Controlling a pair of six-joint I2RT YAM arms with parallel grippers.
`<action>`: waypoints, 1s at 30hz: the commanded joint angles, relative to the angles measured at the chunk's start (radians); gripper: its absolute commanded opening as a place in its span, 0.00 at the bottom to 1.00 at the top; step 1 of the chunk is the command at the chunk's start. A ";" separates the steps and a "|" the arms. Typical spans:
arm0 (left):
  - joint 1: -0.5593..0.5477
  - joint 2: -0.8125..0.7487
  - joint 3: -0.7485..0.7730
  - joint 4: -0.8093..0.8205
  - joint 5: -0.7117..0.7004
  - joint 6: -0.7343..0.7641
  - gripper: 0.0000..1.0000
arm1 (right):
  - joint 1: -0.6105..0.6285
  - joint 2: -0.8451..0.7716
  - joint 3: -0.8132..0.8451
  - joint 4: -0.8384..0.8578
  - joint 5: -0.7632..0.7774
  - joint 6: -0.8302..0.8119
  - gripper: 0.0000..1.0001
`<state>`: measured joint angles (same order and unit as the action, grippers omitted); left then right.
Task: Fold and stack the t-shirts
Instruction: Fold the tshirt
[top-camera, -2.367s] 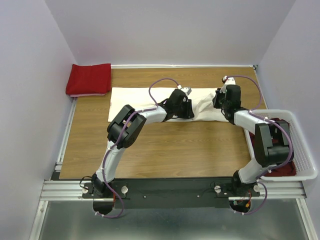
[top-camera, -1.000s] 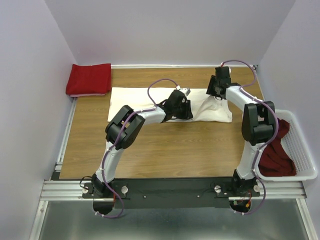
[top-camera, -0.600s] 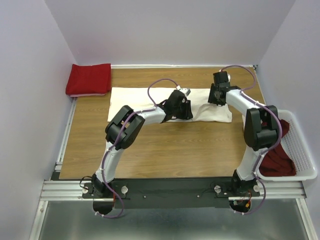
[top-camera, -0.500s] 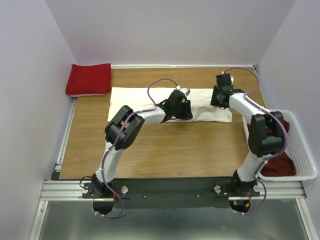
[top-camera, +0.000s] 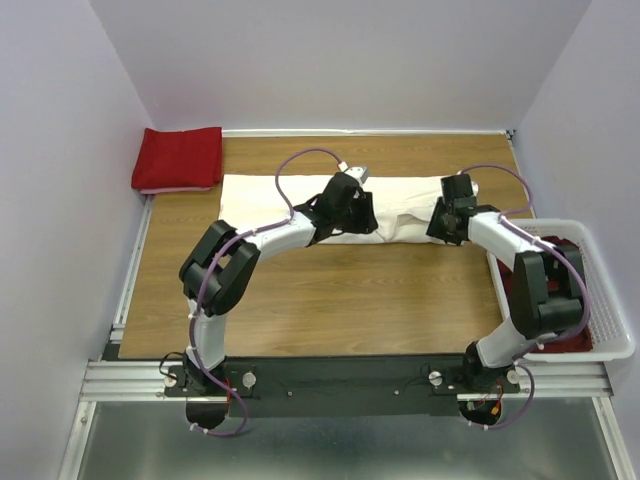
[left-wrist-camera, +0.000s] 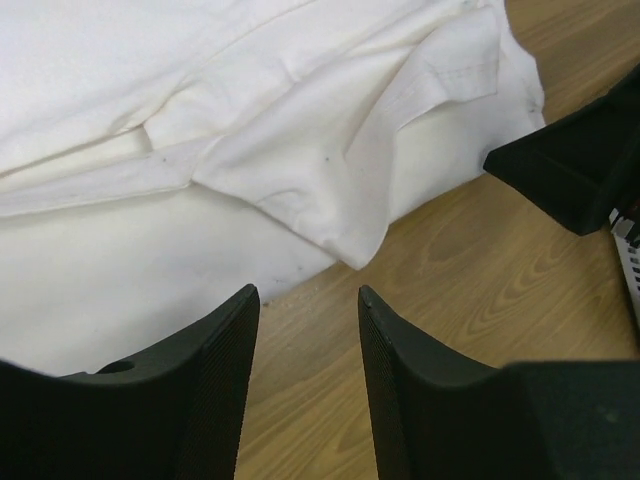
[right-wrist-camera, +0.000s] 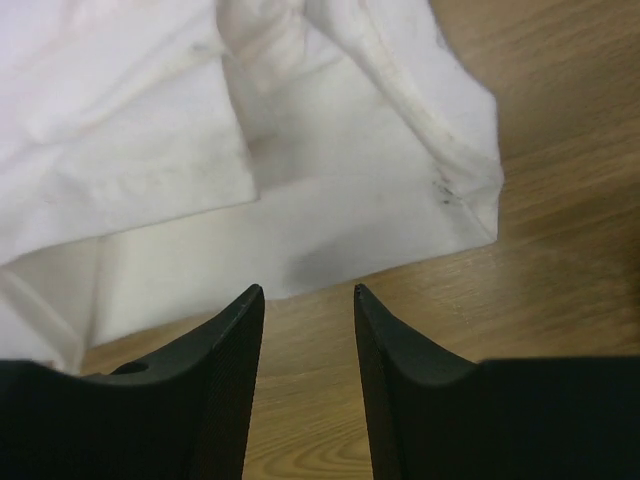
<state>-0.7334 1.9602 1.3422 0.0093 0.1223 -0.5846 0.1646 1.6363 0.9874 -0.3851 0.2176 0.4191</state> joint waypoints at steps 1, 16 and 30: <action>-0.001 -0.064 -0.029 -0.008 -0.049 -0.026 0.53 | -0.074 -0.144 -0.055 0.176 -0.138 0.116 0.48; -0.009 -0.052 -0.025 -0.008 -0.081 0.040 0.54 | -0.160 -0.135 -0.322 0.739 -0.337 0.518 0.48; -0.061 -0.008 0.046 -0.057 -0.145 0.180 0.56 | -0.162 -0.029 -0.319 0.729 -0.228 0.546 0.48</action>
<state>-0.7708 1.9247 1.3491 -0.0238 0.0368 -0.4717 0.0055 1.5757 0.6785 0.3218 -0.0525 0.9440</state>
